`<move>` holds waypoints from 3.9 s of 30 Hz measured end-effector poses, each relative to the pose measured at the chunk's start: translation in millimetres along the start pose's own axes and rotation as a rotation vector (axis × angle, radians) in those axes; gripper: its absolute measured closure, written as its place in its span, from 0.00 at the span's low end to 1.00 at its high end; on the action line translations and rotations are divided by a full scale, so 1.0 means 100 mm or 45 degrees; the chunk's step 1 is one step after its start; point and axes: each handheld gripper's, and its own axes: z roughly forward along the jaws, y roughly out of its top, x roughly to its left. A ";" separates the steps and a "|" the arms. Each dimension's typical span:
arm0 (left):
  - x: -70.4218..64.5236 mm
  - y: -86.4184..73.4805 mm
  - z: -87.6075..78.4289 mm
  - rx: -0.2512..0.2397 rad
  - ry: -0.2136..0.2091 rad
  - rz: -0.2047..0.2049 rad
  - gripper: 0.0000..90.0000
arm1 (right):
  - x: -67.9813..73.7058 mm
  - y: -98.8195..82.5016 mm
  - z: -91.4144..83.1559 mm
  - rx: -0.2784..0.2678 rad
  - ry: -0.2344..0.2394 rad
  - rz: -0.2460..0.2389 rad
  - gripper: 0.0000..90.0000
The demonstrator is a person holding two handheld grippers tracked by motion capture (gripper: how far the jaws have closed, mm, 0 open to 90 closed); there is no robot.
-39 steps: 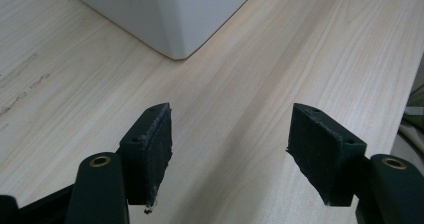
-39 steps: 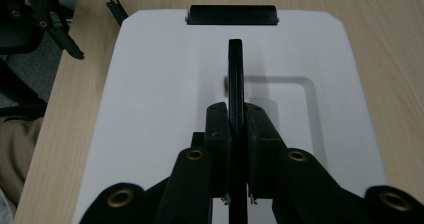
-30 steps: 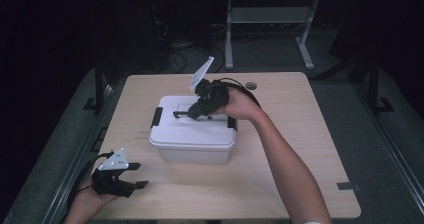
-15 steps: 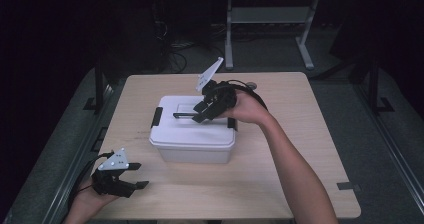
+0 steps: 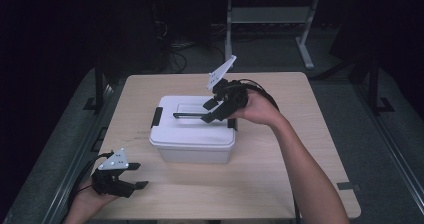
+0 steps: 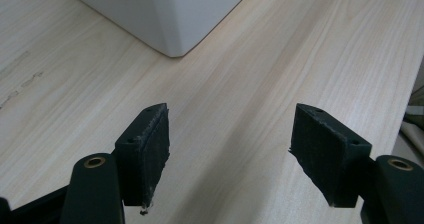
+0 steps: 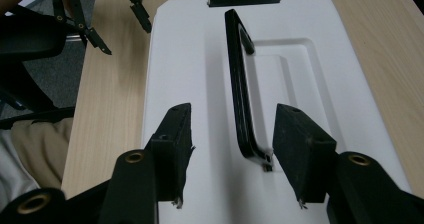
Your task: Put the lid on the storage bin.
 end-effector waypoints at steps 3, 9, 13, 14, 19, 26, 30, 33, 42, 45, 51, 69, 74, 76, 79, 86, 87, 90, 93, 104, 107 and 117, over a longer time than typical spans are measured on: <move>0.01 0.00 -0.01 -0.001 0.005 -0.006 0.35 | 0.00 -0.04 -0.06 -0.002 -0.007 0.014 0.53; 0.02 -0.01 -0.02 -0.015 0.008 -0.016 0.35 | 0.02 -0.11 -0.18 -0.018 -0.039 0.024 0.50; 0.02 -0.02 -0.02 -0.021 0.007 -0.018 0.34 | 0.03 -0.16 -0.24 -0.024 -0.047 0.036 0.49; 0.02 -0.02 -0.02 -0.019 0.007 -0.018 0.34 | 0.03 -0.17 -0.25 -0.028 -0.048 0.043 0.49; 0.03 -0.02 0.00 -0.015 0.000 -0.022 0.34 | 0.03 -0.21 -0.30 -0.030 -0.051 0.058 0.47; 0.05 -0.02 -0.02 -0.021 0.008 -0.027 0.33 | 0.04 -0.26 -0.29 -0.034 -0.049 0.068 0.45; 0.05 -0.03 -0.03 -0.024 0.009 -0.029 0.33 | 0.05 -0.30 -0.31 -0.035 -0.054 0.077 0.45; 0.06 -0.03 -0.03 -0.023 0.009 -0.030 0.33 | 0.05 -0.33 -0.34 -0.039 -0.060 0.086 0.44; 0.06 -0.03 -0.04 -0.028 0.010 -0.035 0.33 | 0.07 -0.47 -0.39 -0.033 -0.077 0.109 0.43; 0.06 -0.03 -0.04 -0.029 0.011 -0.036 0.32 | 0.08 -0.52 -0.41 -0.039 -0.083 0.116 0.43; 0.06 -0.03 -0.03 -0.020 0.010 -0.033 0.33 | 0.10 -0.64 -0.47 -0.049 -0.090 0.147 0.42; 0.06 -0.04 -0.03 -0.020 0.006 -0.033 0.32 | 0.15 -0.89 -0.61 -0.051 -0.124 0.208 0.42; 0.06 -0.05 -0.03 -0.015 0.010 -0.041 0.33 | 0.17 -0.97 -0.61 -0.040 -0.128 0.213 0.42; 0.05 -0.04 -0.04 -0.015 0.016 -0.040 0.33 | 0.18 -1.01 -0.61 -0.034 -0.137 0.219 0.42; 0.05 -0.04 -0.04 -0.017 0.017 -0.044 0.33 | 0.20 -1.07 -0.63 -0.037 -0.141 0.218 0.42; 0.05 -0.05 -0.04 -0.011 0.015 -0.044 0.33 | 0.24 -1.22 -0.65 -0.040 -0.152 0.248 0.42; 0.05 -0.05 -0.04 -0.011 0.017 -0.044 0.33 | 0.25 -1.23 -0.65 -0.036 -0.150 0.250 0.42; 0.05 -0.05 -0.04 -0.009 0.016 -0.045 0.33 | 0.25 -1.27 -0.63 -0.031 -0.149 0.250 0.42; 0.05 -0.06 -0.03 -0.009 0.015 -0.048 0.33 | 0.27 -1.31 -0.60 -0.025 -0.145 0.257 0.41; 0.04 -0.06 -0.05 -0.014 0.016 -0.047 0.33 | 0.34 -1.47 -0.56 -0.017 -0.140 0.279 0.41; 0.04 -0.06 -0.06 -0.014 0.017 -0.046 0.33 | 0.36 -1.51 -0.56 -0.018 -0.141 0.287 0.41; 0.04 -0.06 -0.05 -0.008 0.015 -0.050 0.33 | 0.39 -1.65 -0.54 -0.027 -0.136 0.323 0.40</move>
